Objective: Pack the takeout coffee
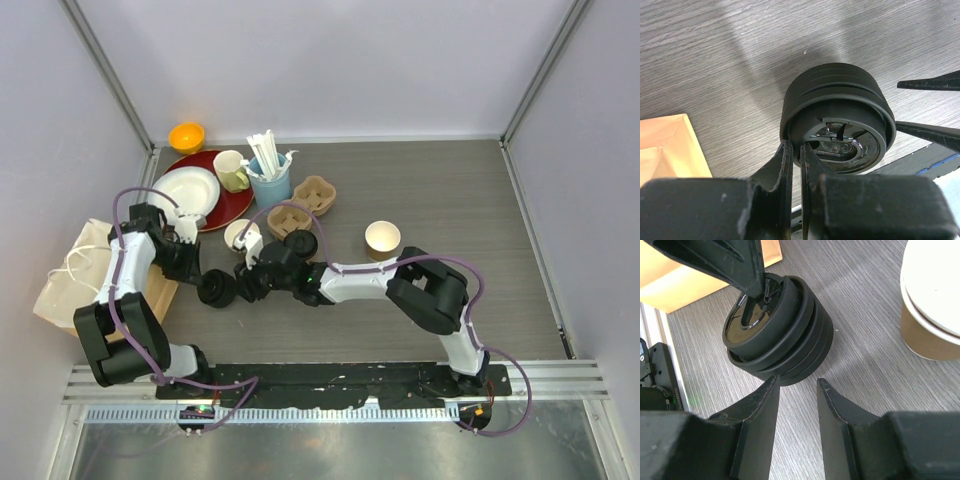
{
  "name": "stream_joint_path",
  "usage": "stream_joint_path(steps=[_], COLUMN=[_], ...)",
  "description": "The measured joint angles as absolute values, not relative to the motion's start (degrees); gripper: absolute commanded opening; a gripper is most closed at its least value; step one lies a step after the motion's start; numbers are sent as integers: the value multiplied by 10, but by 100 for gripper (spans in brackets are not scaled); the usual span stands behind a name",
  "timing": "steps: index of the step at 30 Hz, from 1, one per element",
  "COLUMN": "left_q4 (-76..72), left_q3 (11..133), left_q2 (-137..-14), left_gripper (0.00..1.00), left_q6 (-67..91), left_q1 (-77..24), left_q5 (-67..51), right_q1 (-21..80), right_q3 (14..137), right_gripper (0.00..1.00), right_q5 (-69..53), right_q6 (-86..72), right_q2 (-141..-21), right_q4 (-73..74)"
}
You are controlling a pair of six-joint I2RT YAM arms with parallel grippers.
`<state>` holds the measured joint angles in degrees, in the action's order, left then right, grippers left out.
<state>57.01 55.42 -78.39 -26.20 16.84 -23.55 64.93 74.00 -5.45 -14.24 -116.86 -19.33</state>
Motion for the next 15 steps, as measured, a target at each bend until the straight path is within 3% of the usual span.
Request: stream_joint_path(steps=[15], left_q4=[569], left_q3=[554], left_q2=[-782], left_gripper=[0], left_q6=[-262], left_q1=[168], left_q5=[-240], right_q1=[625], right_q3=[755], right_gripper=[41], right_q5=[-76], right_q6=[-197], right_q2=[-1202], right_q4=[-222])
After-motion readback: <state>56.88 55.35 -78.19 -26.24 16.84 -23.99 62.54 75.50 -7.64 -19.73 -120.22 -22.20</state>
